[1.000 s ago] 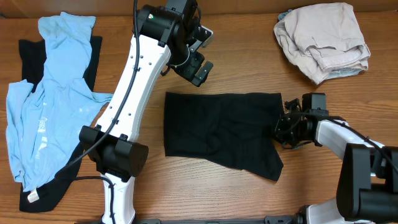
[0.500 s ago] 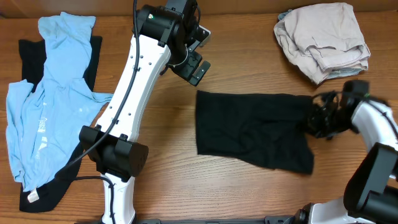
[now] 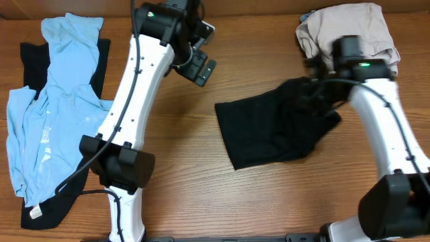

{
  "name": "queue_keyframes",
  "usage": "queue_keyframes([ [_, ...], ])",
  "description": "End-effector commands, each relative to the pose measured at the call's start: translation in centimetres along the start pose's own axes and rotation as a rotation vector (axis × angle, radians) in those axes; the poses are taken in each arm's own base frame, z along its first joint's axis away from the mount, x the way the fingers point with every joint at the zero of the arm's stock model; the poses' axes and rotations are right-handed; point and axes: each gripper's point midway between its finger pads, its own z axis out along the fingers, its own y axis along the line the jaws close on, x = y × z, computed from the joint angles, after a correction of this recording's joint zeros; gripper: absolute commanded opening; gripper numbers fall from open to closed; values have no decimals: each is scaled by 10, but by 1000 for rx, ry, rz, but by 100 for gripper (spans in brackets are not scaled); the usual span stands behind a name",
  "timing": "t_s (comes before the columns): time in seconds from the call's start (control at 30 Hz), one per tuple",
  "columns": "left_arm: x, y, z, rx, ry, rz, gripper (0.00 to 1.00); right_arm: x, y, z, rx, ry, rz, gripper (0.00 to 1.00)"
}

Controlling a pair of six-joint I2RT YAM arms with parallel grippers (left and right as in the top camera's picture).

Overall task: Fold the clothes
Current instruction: 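Fold the shirt's right end leftward over the middle with right gripper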

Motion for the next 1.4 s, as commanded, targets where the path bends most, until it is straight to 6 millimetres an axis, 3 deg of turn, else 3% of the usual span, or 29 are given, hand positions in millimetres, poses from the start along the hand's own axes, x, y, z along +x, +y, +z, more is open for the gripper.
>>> queue_keyframes([
  [0.0,-2,21,-12,-33,-39,-56,100,6,42,12,19,-11,-49,4],
  [0.27,-2,51,-14,-56,-64,-116,100,48,117,91,32,93,-184,5],
  [0.4,-2,60,-11,-52,-73,-136,100,79,150,115,9,141,-277,40],
  [0.57,-4,68,-5,-57,-86,-155,100,111,179,121,-18,172,-368,49],
  [0.73,-5,73,0,-58,-84,-171,100,121,182,105,1,204,-379,56],
  [0.93,-8,74,4,-60,-91,-172,100,101,197,48,-30,102,-385,57],
  [1.07,-8,74,4,-61,-94,-172,100,88,181,15,62,-5,-371,61],
  [1.2,-9,74,4,-59,-97,-171,100,88,151,19,192,4,-337,64],
  [1.37,-11,71,4,-39,-105,-169,100,96,120,52,290,61,-330,65],
])
